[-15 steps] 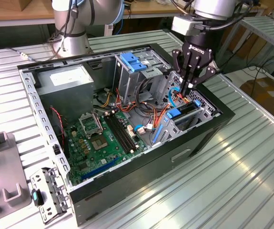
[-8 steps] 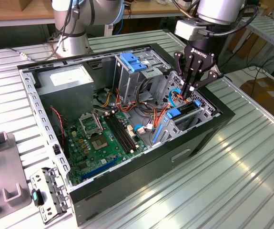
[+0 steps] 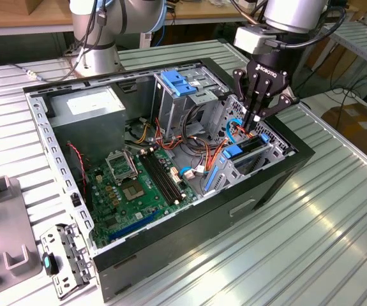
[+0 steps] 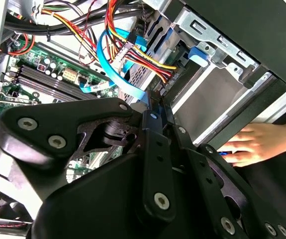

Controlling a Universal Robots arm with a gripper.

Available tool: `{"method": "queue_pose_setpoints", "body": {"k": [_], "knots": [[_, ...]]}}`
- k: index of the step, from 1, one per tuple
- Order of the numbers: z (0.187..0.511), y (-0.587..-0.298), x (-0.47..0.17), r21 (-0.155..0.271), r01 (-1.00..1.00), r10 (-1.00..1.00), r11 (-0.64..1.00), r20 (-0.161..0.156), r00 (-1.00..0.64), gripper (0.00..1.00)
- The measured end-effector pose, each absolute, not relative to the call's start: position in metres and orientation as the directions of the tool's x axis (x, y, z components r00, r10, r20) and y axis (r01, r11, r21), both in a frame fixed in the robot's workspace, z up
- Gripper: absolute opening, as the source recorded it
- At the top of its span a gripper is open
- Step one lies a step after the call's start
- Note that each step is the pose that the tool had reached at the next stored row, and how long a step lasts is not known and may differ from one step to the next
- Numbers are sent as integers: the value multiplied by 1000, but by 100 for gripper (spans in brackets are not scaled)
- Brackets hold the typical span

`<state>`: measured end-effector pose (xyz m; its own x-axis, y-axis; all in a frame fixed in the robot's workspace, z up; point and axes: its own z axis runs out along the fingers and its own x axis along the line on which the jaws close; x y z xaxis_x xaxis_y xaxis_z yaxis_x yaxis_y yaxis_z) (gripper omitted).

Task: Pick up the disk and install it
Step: 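Insert the second disk wire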

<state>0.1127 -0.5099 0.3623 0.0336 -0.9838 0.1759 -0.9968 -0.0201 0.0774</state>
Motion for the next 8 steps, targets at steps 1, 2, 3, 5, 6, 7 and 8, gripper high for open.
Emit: {"method": "queue_pose_setpoints", "body": {"k": [1, 2, 3, 5, 6, 7, 8], "knots": [[362, -510, 113, 77, -997, -984, -20, 176, 34, 16], [362, -510, 113, 77, -997, -984, -20, 176, 34, 16], [362, -510, 113, 77, -997, -984, -20, 176, 34, 16], [362, -511, 113, 75, -997, -984, -20, 172, 33, 16], [362, -512, 113, 73, -997, -986, -21, 166, 33, 16], [361, -515, 113, 70, -997, -987, -22, 157, 33, 16], [361, -519, 112, 65, -998, -989, -23, 144, 33, 16]]}}
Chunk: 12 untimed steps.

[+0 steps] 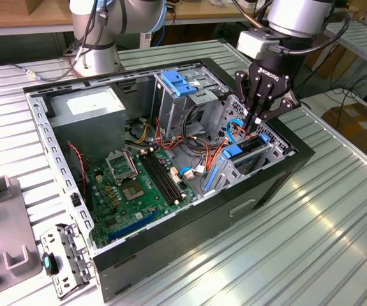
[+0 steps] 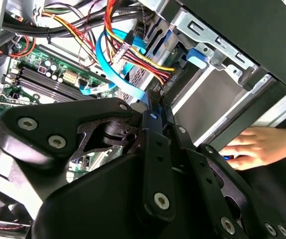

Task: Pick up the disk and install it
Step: 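Insert the second disk wire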

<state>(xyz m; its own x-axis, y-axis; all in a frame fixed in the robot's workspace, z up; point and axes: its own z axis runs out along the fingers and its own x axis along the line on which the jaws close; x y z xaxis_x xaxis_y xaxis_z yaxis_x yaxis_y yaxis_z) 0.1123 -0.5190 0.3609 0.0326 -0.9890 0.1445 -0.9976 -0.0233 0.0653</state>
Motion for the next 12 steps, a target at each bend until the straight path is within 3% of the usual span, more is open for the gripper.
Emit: {"method": "queue_pose_setpoints", "body": {"k": [5, 12], "knots": [[360, -523, 106, 50, -998, -992, -26, 124, 32, 16], [360, -523, 105, 49, -998, -992, -26, 123, 32, 16]]}}
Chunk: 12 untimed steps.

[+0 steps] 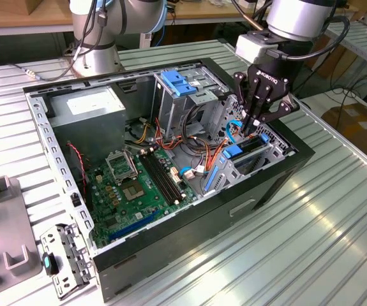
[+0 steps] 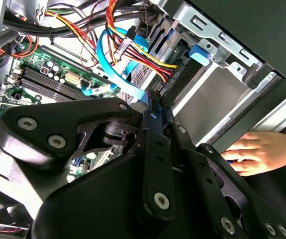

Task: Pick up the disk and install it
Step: 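Insert the second disk wire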

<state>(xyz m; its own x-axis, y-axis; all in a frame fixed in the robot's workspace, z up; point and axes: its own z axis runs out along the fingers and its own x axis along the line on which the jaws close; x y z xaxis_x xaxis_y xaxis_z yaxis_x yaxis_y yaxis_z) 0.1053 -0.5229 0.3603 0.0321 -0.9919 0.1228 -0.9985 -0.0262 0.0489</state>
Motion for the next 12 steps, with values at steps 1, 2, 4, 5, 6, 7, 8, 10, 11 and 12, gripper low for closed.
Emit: {"method": "queue_pose_setpoints", "body": {"k": [1, 2, 4, 5, 6, 7, 8, 10, 11, 12], "knots": [[360, -523, 105, 49, -998, -992, -26, 123, 32, 16], [360, -523, 105, 49, -998, -992, -26, 123, 32, 16], [360, -523, 105, 49, -998, -992, -26, 123, 32, 16], [360, -523, 105, 49, -998, -992, -26, 123, 32, 16], [360, -523, 105, 49, -998, -992, -26, 123, 32, 16], [360, -523, 105, 49, -998, -992, -26, 122, 32, 16], [360, -523, 105, 49, -998, -992, -26, 120, 32, 16], [360, -524, 105, 48, -998, -993, -27, 111, 32, 16], [360, -525, 105, 48, -998, -994, -27, 102, 32, 16], [360, -527, 105, 48, -998, -995, -28, 96, 32, 16]]}}
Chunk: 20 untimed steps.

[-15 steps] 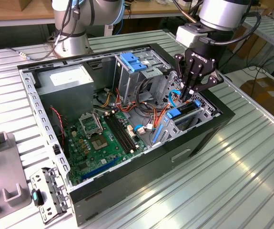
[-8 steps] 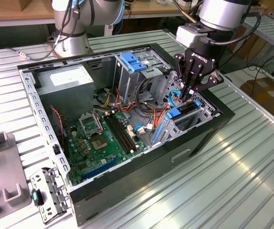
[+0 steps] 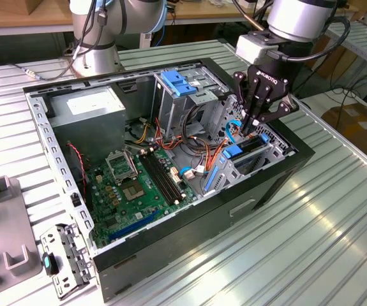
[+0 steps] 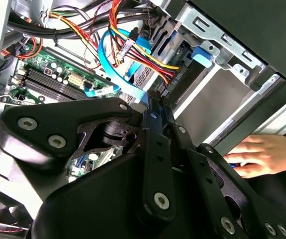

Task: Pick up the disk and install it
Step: 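Insert the second disk wire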

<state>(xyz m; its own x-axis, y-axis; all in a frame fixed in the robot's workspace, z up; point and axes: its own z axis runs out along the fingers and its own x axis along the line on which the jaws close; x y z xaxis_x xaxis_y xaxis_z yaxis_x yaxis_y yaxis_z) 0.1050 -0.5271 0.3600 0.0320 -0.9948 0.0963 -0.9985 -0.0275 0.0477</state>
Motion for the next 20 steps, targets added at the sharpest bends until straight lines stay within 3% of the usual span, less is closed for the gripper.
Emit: {"method": "queue_pose_setpoints", "body": {"k": [5, 20], "knots": [[357, -544, 104, 43, -999, -998, -30, 46, 32, 16], [349, -548, 104, 24, -999, -999, -31, 23, 31, 16]]}}
